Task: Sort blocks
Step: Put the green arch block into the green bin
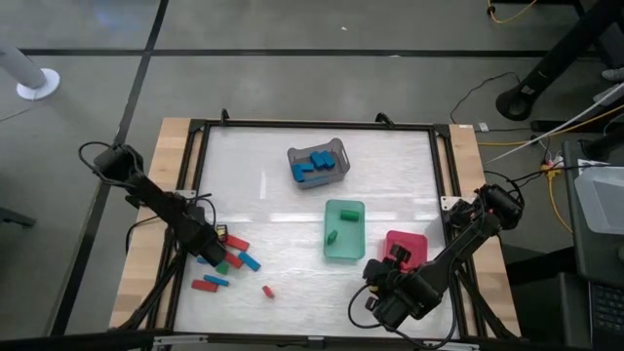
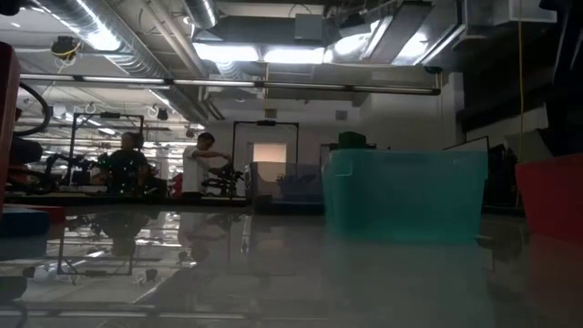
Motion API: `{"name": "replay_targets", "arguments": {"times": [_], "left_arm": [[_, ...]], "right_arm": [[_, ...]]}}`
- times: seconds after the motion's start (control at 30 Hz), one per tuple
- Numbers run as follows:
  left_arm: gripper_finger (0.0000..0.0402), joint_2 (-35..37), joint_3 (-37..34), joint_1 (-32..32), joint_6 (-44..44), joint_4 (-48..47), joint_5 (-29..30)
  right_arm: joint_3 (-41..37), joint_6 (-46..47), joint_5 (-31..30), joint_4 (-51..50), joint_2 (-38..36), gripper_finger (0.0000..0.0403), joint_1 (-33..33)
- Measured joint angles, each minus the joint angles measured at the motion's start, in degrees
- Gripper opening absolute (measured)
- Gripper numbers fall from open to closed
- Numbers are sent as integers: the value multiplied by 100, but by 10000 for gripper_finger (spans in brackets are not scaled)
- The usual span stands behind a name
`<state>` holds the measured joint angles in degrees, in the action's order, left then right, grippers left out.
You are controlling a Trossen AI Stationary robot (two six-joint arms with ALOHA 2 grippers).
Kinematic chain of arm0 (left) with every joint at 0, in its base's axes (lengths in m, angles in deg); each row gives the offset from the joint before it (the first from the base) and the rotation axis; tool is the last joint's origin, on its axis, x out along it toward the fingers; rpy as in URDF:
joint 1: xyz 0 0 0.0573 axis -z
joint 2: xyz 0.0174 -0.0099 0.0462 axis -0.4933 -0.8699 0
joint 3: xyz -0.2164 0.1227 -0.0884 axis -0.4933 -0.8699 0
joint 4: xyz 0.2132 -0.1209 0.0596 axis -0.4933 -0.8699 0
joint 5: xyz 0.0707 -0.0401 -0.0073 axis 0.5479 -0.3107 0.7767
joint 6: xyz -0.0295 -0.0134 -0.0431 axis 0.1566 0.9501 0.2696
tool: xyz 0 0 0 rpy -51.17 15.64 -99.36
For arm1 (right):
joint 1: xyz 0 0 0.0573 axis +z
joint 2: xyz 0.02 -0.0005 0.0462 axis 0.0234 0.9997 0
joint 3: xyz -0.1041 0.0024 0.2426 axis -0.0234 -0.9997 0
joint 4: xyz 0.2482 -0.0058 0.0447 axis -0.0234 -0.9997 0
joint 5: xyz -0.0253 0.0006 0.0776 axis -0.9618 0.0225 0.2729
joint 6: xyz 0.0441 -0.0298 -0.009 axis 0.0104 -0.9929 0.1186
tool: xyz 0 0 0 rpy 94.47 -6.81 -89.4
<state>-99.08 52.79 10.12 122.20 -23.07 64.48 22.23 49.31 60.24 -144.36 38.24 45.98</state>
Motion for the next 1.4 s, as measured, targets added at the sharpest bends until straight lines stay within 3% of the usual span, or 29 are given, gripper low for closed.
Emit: {"name": "replay_targets", "arguments": {"times": [0.17, 0.43, 0.6, 0.73, 0.9, 1.0, 1.1, 1.2, 1.4], "left_arm": [[119, 0, 17, 0, -435, 14, 69], [118, 179, 252, -2, -1061, 270, 656], [118, 547, 703, -2, -1458, 222, 1428], [118, 889, 1080, -2, -1938, 534, 2455], [118, 1096, 1181, -151, -3310, 2448, 4075], [118, 965, 1181, -477, -4938, 4162, 4315], [119, 652, 1183, -899, -6840, 5992, 4099], [122, 319, 1190, -1368, -8454, 7445, 3512], [124, -412, 1187, -2265, -9407, 8615, 2683]], "right_arm": [[0, 0, 0, 43, 0, 153, 0], [0, 0, 81, 82, 0, 153, 0], [0, 0, 82, 88, 0, 153, 0], [0, -1, 76, 142, 0, 153, 0], [0, -4, -103, 374, 0, 153, 0], [0, -4, -191, 477, 0, 153, 0], [0, -4, -223, 585, 0, 153, -7], [0, -3, -223, 659, 0, 153, -4], [-1, -2, -223, 908, 0, 153, -4]]}}
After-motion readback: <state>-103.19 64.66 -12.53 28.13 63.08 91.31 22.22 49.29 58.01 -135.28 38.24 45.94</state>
